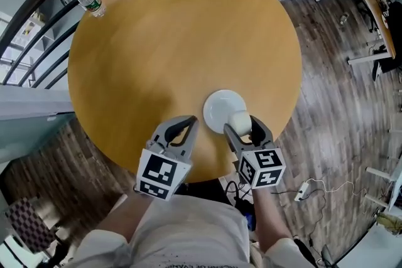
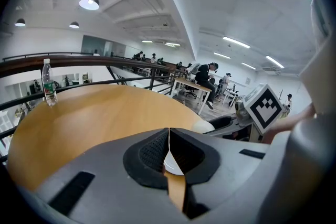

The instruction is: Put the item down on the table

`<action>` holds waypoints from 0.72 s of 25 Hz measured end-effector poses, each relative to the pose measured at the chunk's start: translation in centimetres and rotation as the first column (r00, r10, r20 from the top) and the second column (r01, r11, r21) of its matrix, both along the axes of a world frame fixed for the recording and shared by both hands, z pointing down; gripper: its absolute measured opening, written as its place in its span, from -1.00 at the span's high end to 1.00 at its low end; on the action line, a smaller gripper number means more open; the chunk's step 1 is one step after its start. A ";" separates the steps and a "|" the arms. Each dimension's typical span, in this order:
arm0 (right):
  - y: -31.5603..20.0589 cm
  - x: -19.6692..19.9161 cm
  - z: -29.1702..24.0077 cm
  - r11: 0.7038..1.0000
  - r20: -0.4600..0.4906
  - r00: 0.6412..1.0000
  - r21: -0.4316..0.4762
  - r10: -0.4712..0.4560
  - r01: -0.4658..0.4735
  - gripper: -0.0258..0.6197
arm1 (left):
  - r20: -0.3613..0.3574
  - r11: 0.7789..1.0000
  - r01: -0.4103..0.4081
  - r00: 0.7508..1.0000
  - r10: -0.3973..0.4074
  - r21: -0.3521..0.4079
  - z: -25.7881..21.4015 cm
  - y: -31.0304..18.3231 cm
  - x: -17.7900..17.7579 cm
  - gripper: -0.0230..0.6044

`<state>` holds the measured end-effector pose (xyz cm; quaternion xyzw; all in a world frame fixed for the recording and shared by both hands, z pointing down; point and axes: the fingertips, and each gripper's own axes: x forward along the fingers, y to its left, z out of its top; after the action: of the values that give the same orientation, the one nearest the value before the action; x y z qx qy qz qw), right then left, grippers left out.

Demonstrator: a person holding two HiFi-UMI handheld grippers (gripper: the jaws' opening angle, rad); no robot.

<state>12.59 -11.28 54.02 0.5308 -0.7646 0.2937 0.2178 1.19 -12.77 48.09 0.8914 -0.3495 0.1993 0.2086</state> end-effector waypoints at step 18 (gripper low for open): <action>-2.0 -0.2 6.3 0.994 -0.093 0.994 -0.103 -0.050 0.040 -0.06 | 0.001 0.998 0.015 1.000 -0.014 -0.054 2.6 -0.6 -0.4 0.85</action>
<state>12.39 -13.29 60.30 0.5151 -0.7493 0.3013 0.2872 0.75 -13.33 50.72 0.8829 -0.3505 0.2073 0.2339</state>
